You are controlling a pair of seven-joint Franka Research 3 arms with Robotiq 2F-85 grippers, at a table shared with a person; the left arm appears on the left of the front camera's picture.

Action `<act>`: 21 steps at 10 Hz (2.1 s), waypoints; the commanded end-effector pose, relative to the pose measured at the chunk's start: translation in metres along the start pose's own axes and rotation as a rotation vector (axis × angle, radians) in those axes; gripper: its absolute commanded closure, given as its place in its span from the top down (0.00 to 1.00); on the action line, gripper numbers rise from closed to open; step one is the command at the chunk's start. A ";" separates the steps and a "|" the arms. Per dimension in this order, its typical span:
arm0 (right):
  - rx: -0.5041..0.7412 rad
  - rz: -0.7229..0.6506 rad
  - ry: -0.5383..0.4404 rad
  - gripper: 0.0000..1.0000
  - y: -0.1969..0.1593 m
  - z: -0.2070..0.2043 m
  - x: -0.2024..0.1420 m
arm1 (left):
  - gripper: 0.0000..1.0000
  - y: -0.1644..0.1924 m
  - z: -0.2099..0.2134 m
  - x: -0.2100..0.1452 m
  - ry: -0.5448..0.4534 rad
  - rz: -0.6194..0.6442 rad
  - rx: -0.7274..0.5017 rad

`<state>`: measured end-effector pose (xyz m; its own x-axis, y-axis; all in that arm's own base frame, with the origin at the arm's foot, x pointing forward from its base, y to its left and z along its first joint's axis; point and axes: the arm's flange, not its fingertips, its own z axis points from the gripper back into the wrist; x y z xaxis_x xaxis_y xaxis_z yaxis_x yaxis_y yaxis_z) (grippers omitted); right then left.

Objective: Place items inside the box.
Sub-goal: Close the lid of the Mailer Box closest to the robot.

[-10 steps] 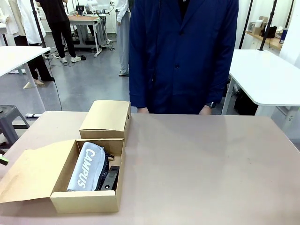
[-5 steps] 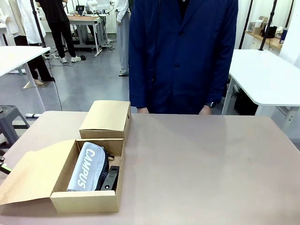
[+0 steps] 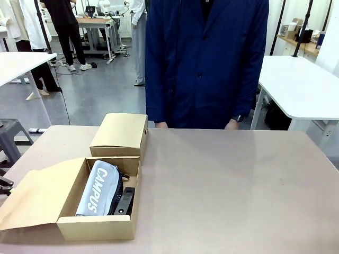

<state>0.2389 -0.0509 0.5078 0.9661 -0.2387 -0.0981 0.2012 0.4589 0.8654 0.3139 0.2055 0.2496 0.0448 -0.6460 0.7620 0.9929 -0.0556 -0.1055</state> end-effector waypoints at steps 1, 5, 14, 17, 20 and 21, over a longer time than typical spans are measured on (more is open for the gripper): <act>0.016 0.024 0.001 1.00 0.001 0.003 0.001 | 1.00 0.000 -0.016 0.002 -0.026 -0.029 -0.018; 0.016 0.024 0.001 1.00 0.001 0.003 0.001 | 1.00 0.000 -0.044 0.020 -0.133 -0.105 0.007; 0.016 0.024 0.001 1.00 0.001 0.003 0.001 | 1.00 -0.030 -0.033 0.157 -0.387 -0.369 0.181; 0.016 0.024 0.001 1.00 0.001 0.003 0.001 | 1.00 -0.008 -0.105 0.194 -0.316 -0.317 0.170; 0.016 0.024 0.001 1.00 0.001 0.003 0.001 | 1.00 -0.007 -0.168 0.215 -0.314 -0.288 0.118; 0.016 0.024 0.001 1.00 0.001 0.003 0.001 | 1.00 -0.012 -0.187 0.216 -0.299 -0.289 0.072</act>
<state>0.2388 -0.0509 0.5081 0.9662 -0.2384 -0.0983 0.2013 0.4592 0.8652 0.3738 -0.0464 0.3122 -0.1969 -0.3616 0.9113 0.9784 -0.1321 0.1590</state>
